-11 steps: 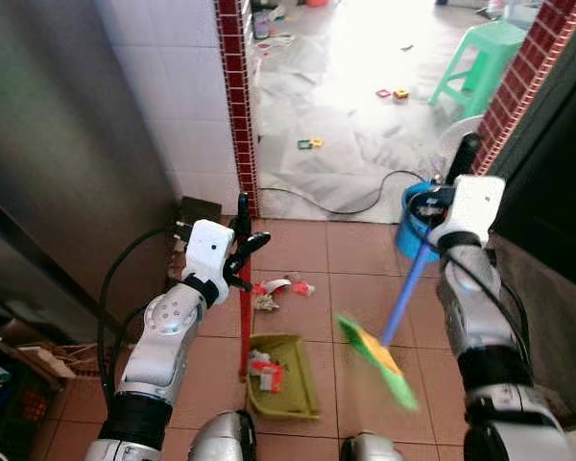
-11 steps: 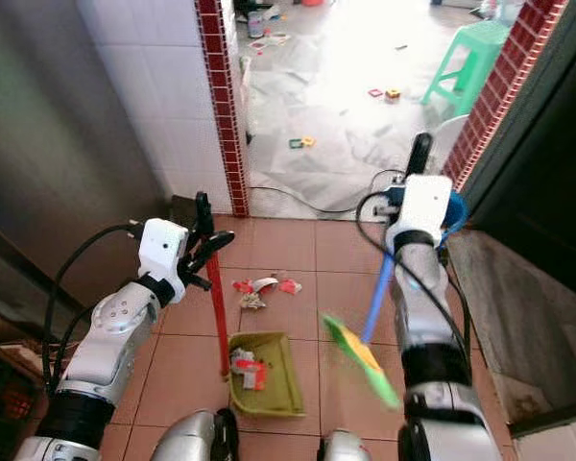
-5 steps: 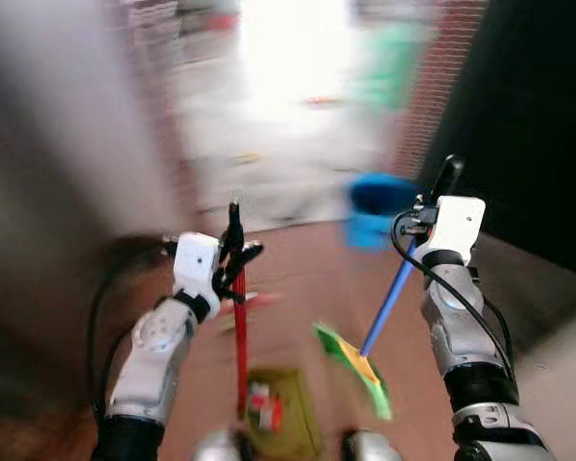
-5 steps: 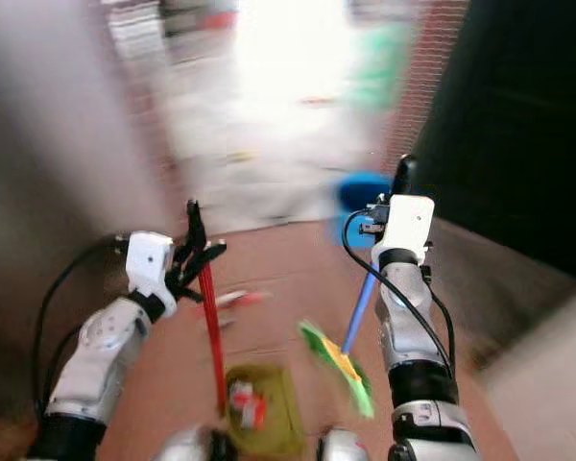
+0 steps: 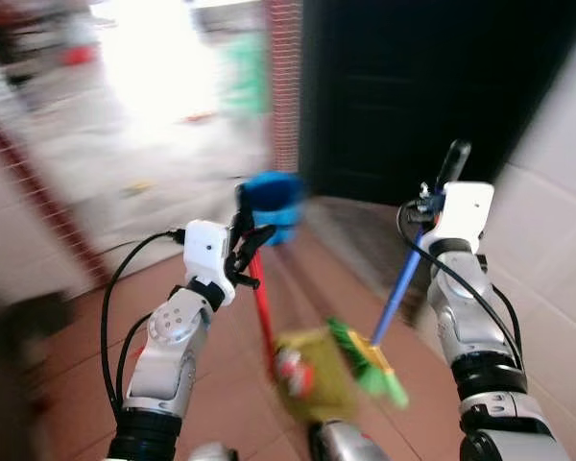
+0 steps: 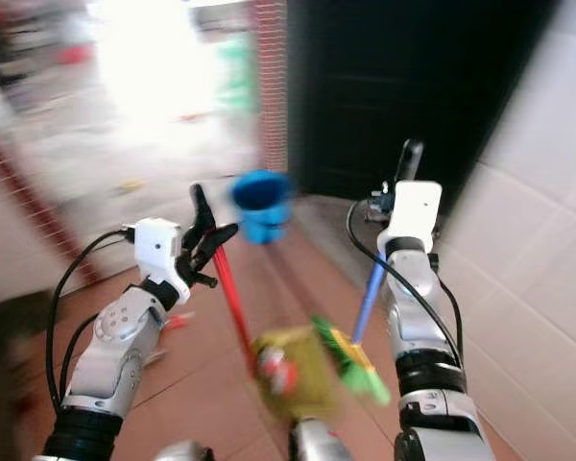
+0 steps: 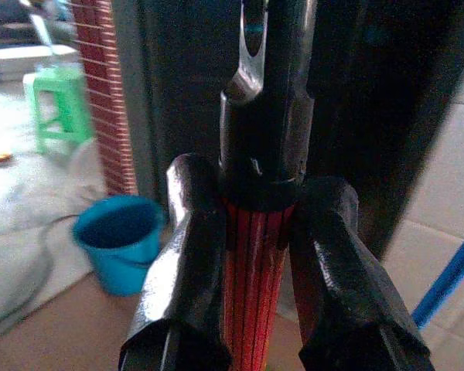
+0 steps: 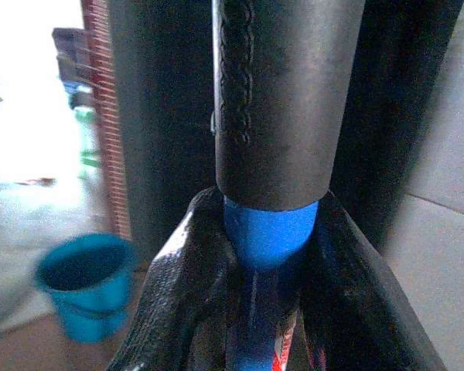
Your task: Sweep floor
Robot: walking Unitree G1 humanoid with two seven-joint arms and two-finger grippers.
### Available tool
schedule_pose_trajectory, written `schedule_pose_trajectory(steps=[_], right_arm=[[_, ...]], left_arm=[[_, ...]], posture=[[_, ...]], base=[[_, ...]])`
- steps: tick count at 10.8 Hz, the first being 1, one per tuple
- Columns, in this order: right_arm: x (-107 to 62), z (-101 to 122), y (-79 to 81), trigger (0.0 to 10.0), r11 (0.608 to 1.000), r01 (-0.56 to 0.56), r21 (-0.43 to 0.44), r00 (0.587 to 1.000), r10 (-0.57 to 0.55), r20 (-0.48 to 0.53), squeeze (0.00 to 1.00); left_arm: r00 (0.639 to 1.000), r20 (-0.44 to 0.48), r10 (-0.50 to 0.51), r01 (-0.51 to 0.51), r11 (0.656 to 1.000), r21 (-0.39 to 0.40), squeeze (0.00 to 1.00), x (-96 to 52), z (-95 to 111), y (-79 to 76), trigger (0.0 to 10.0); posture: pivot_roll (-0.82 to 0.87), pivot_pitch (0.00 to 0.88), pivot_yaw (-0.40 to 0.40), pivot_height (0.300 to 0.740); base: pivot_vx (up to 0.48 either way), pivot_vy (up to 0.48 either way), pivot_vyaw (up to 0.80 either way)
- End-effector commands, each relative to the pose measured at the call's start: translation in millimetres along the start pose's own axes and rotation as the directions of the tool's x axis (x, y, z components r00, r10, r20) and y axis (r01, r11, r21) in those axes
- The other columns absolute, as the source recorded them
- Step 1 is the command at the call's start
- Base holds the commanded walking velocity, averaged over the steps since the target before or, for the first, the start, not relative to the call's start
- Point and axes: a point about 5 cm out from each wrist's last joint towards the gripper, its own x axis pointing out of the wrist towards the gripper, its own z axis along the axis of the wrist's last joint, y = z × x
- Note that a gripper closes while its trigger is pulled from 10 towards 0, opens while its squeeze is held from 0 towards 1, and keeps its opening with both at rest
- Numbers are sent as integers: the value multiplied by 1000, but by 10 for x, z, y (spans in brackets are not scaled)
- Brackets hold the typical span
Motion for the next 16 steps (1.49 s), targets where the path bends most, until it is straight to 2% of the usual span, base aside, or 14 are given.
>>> schedule_pose_trajectory(steps=[1, 4, 6, 10, 12, 14, 16], right_arm=[[19, 55, 99, 10000, 999, -40, 4, 999, 40, 18, 0], [-47, 38, 202, 10000, 990, -143, 4, 989, 142, 44, 0], [-57, 36, 234, 10000, 986, -166, -8, 985, 166, 52, 0], [-37, 63, 270, 10000, 984, -179, -10, 982, 179, 62, 0], [2, 106, 262, 10000, 985, -174, -7, 982, 174, 73, 0], [42, 143, 250, 10000, 987, -156, 41, 986, 153, 60, 0], [38, 102, 246, 10000, 987, -157, 28, 987, 155, 43, 0]], left_arm=[[999, 42, 8, -9, 1000, 7, 0, 14, 91, 28, 10000], [994, 54, 100, -100, 995, -15, 0, 48, 103, 92, 10000], [992, 59, 109, -109, 994, -8, 0, 91, 129, 133, 10000], [988, 79, 134, -133, 991, -19, 0, 114, 167, 152, 10000], [984, 100, 145, -142, 989, -38, 0, 134, 197, 152, 10000], [981, 91, 171, -169, 985, -29, 0, 127, 164, 164, 10000], [982, 90, 169, -167, 986, -26, 0, 155, 158, 130, 10000]], posture=[[-73, 0, 48, 740], [-82, 0, 70, 740], [-82, 0, 67, 740], [-87, 0, 76, 740], [-90, 0, 72, 740], [-95, 0, 72, 740], [-99, 0, 73, 740]], base=[[0, 0, 0], [112, 114, 229], [339, 339, 600], [337, 250, 239], [0, 0, 0], [0, 0, 0], [0, 0, 0]])
